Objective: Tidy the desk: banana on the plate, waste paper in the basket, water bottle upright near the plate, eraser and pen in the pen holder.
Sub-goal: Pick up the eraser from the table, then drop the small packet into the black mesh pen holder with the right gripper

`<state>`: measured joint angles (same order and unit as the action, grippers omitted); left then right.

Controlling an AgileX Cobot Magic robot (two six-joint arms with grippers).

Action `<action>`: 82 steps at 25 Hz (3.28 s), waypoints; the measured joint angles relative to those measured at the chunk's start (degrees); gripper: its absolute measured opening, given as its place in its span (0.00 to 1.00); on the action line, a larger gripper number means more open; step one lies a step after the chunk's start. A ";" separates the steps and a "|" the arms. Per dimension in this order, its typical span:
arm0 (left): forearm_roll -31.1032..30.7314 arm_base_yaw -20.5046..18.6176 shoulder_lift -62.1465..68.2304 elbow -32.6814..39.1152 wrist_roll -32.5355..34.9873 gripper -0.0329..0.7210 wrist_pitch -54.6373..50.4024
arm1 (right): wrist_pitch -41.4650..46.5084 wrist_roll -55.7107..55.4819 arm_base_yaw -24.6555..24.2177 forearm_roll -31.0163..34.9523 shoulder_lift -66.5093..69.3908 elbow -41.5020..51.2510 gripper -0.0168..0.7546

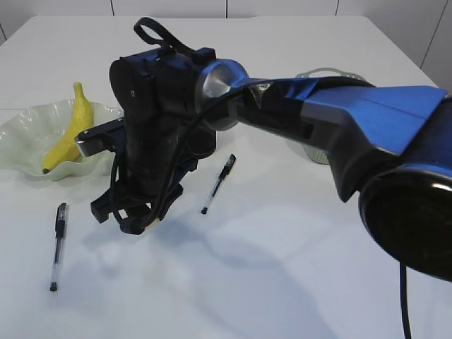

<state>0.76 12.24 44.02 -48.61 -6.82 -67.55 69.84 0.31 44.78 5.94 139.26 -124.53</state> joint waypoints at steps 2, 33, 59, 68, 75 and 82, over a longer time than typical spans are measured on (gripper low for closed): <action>0.00 0.00 0.00 0.00 0.00 0.79 0.00 | 0.04 0.00 -0.61 -0.36 -0.58 0.00 0.36; 0.00 0.00 0.00 0.00 0.00 0.79 0.40 | -4.16 1.84 -19.70 -2.00 -9.95 0.00 0.36; -0.04 0.00 0.00 0.00 0.00 0.79 1.09 | -25.56 11.49 -19.46 7.89 -7.63 0.00 0.36; -0.13 0.00 0.00 0.00 0.00 0.78 2.44 | -30.14 16.61 -18.94 14.31 -6.99 0.00 0.36; -0.13 0.00 0.00 0.00 0.00 0.78 2.82 | -32.75 17.15 -18.21 14.73 -5.15 0.00 0.36; -0.13 0.00 0.00 0.00 0.00 0.78 2.82 | -34.17 17.27 -18.21 14.85 -3.67 0.00 0.36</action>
<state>0.63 12.24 44.02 -48.61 -6.82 -64.72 35.67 17.58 26.57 20.79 135.58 -124.53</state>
